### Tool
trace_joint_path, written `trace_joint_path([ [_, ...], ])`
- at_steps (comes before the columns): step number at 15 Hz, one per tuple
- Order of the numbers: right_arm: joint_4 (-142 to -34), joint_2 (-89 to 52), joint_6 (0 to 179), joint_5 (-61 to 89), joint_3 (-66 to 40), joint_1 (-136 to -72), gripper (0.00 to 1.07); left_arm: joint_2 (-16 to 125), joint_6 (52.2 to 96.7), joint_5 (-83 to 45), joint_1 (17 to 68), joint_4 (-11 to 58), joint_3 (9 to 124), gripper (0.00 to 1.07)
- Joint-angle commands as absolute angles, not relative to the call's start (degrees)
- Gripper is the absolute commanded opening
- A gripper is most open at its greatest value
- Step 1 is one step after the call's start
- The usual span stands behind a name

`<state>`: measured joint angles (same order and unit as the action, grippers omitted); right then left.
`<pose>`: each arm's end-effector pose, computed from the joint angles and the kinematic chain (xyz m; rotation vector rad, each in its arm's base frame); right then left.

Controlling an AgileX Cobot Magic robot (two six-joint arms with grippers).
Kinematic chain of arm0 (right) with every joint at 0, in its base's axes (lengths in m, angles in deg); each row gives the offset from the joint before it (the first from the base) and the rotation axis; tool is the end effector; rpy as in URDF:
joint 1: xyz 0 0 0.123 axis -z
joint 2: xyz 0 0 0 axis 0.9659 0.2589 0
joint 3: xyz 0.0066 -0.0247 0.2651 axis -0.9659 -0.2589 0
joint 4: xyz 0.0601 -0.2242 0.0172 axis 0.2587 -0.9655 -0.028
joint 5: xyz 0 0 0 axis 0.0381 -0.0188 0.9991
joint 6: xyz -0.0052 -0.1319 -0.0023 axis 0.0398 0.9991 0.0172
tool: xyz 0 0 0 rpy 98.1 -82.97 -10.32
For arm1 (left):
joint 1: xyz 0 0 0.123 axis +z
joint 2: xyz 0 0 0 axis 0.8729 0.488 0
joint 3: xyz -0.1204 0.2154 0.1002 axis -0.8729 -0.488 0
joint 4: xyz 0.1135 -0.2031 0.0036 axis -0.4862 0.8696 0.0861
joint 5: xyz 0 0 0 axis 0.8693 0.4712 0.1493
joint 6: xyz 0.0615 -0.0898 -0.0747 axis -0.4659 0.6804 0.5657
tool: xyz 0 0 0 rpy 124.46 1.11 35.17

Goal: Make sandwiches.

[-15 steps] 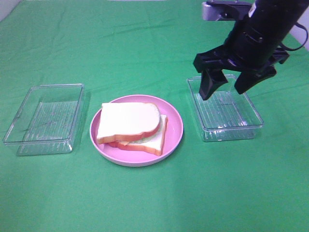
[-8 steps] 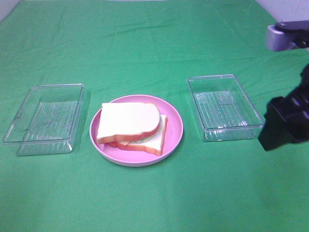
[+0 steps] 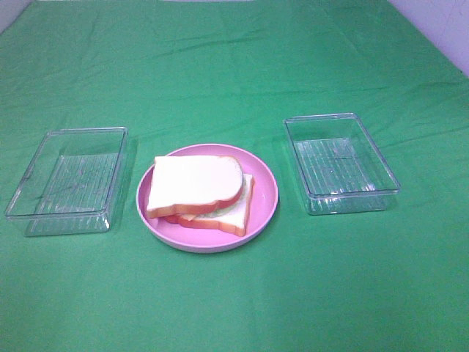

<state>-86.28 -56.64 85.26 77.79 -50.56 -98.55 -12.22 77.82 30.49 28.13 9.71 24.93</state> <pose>0.0859 0.0415 0.2224 -0.5130 2.5085 0.2019 0.0301 -0.0220 0.2497 0.5934 1.9970 -0.3688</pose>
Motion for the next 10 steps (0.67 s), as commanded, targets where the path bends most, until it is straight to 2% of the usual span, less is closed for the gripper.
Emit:
trace_joint_path([
  [1, -86.6, -64.0, 88.0, 78.0, -50.9, -98.4, 0.74, -12.6, 77.6, 30.0, 27.9, 10.2, 24.8, 0.78],
  [4, -86.3, -77.2, 90.0, 78.0, -51.6, -98.4, 0.74, -12.6, 77.6, 30.0, 27.9, 10.2, 24.8, 0.78],
  [10, -85.7, -80.6, 90.0, 78.0, -51.6, -98.4, 0.74, -12.6, 77.6, 30.0, 27.9, 10.1, 24.8, 0.78],
])
